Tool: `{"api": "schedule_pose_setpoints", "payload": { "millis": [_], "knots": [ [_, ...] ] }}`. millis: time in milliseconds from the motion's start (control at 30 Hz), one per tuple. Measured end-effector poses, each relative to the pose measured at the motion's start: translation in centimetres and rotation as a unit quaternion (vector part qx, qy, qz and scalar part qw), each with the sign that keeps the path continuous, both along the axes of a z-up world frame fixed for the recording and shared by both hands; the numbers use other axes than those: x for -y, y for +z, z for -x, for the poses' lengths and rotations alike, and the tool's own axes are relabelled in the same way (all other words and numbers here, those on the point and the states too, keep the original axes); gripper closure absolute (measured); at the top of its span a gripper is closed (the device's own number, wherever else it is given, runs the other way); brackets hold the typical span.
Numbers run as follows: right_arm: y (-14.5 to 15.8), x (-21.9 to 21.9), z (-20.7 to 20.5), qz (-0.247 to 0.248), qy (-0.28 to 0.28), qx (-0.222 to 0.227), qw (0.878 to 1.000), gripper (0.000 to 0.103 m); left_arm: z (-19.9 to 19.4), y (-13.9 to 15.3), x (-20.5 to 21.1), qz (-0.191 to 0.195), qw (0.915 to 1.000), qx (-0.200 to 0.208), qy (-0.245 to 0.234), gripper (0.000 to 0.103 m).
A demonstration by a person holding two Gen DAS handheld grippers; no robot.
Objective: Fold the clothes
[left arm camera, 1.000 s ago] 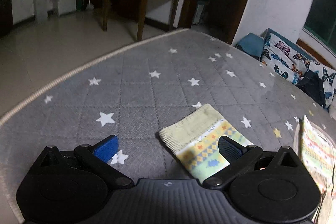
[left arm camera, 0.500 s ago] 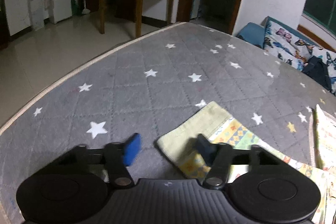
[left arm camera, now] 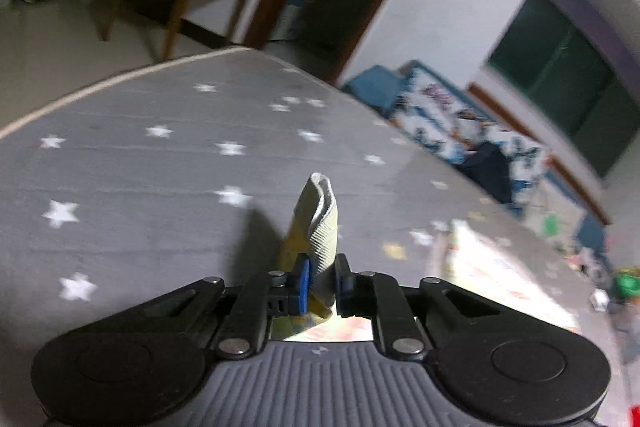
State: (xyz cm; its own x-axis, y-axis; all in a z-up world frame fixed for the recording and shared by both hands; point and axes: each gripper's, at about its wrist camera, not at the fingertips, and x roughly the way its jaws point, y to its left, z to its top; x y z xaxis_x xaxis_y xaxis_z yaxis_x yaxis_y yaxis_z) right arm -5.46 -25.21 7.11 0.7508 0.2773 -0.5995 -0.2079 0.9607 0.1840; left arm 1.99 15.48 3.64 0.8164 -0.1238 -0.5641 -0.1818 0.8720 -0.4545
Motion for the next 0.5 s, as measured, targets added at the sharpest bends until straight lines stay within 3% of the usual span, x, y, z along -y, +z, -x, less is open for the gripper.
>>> {"api": "schedule_pose_setpoints", "payload": {
  "millis": [200, 500],
  "knots": [
    [0.0, -0.3, 0.0, -0.003, 0.003, 0.001, 1.0, 0.064, 1.1, 2.6, 5.8, 0.034, 0.994, 0.04, -0.096, 0.091],
    [0.0, -0.3, 0.0, -0.013, 0.001, 0.001, 1.0, 0.064, 1.6, 3.6, 13.8, 0.093, 0.97, 0.069, -0.214, 0.091]
  ]
}}
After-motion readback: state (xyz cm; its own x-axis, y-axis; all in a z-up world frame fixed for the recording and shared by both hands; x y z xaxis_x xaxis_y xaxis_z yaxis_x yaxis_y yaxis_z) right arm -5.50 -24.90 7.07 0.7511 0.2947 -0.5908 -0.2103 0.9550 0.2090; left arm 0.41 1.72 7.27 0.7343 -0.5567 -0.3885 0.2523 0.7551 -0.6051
